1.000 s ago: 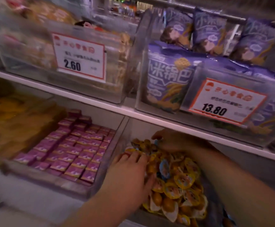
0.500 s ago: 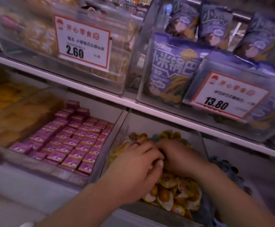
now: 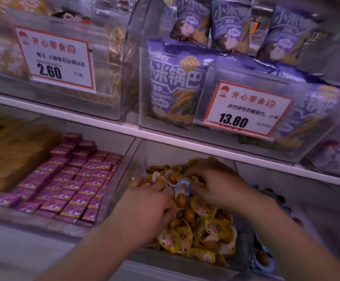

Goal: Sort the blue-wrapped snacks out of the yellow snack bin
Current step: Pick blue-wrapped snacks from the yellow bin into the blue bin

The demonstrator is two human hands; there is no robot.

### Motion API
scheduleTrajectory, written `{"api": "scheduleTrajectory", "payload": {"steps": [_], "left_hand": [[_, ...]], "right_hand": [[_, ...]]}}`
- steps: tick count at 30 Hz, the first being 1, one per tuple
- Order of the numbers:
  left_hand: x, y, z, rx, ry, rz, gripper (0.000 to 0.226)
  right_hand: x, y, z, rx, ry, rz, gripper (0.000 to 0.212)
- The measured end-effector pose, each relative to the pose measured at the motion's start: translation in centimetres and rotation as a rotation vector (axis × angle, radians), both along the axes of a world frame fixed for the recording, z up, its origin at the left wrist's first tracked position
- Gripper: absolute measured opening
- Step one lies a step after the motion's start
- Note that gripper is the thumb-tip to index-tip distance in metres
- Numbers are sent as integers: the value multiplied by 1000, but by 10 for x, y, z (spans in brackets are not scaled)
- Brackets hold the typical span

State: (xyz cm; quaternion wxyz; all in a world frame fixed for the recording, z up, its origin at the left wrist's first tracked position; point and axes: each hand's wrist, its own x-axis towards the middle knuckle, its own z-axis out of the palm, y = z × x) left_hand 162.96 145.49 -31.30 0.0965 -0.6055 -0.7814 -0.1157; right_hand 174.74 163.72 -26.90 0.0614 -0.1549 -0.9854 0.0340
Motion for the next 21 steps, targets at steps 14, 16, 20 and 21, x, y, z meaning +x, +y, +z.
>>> {"api": "scheduleTrajectory", "payload": {"steps": [14, 16, 20, 21], "left_hand": [[1, 0, 5, 156, -251, -147, 28], [7, 0, -1, 28, -210, -212, 37], [9, 11, -10, -139, -57, -114, 60], [5, 15, -9, -139, -24, -63, 63]], "right_hand": [[-21, 12, -9, -197, -134, -51, 28], [-13, 20, -4, -191, -3, -170, 25], [16, 13, 6, -244, 161, -287, 29], [26, 7, 8, -251, 212, -268, 29]]}}
